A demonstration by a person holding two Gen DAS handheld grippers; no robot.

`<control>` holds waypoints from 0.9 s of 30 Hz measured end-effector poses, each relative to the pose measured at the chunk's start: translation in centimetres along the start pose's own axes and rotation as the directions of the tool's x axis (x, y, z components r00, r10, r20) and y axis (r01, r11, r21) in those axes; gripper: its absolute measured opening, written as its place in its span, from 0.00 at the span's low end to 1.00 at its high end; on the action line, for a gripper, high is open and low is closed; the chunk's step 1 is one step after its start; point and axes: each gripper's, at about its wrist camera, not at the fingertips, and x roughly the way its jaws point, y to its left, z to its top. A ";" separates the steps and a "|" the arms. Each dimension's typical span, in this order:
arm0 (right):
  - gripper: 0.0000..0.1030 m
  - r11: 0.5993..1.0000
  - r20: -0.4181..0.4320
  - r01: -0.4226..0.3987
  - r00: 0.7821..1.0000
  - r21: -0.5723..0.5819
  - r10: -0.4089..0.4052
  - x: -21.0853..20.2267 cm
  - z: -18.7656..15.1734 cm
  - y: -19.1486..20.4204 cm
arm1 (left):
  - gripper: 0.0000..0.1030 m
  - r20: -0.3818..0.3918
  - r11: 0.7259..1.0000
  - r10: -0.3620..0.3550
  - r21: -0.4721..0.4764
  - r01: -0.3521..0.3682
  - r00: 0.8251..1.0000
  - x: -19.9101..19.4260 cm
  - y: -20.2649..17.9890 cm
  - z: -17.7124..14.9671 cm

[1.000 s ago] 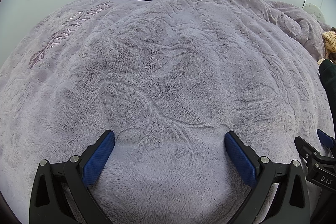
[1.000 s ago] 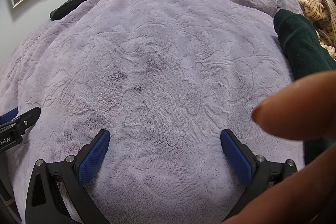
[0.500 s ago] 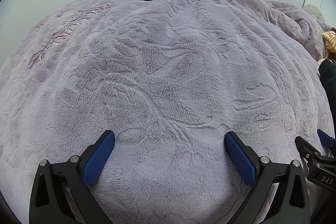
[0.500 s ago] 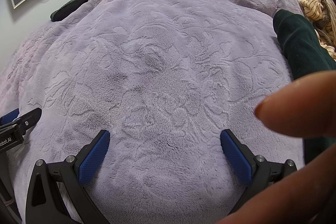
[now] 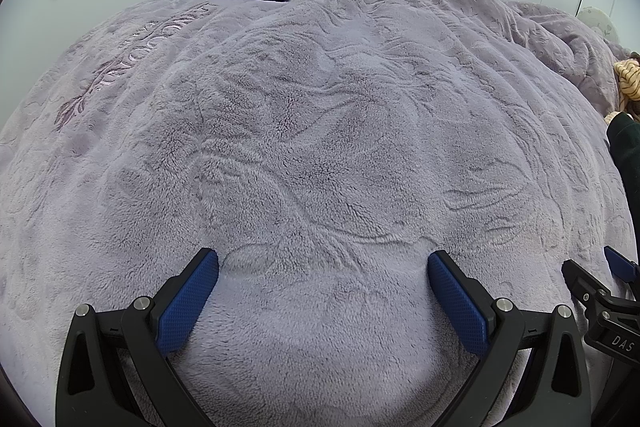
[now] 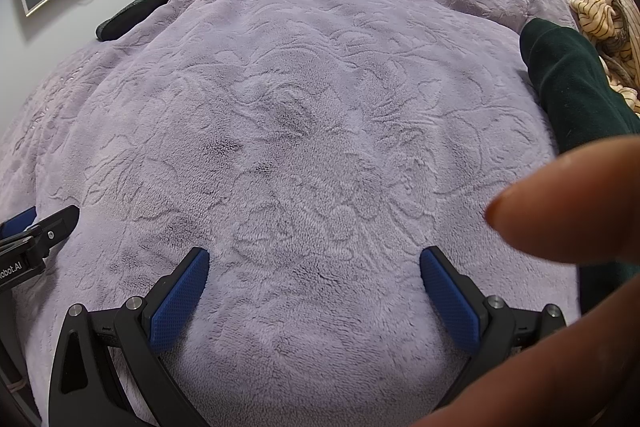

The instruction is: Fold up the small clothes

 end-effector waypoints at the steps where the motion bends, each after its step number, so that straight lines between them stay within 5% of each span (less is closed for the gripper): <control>1: 1.00 1.000 0.000 0.000 1.000 0.000 0.000 0.0 0.0 0.0 | 1.00 0.000 1.000 0.000 0.000 0.000 1.000 0.0 0.0 0.0; 27: 1.00 1.000 0.001 0.005 1.000 -0.005 -0.005 -0.2 0.1 0.1 | 1.00 0.000 1.000 0.000 0.000 0.000 1.000 0.0 0.0 0.0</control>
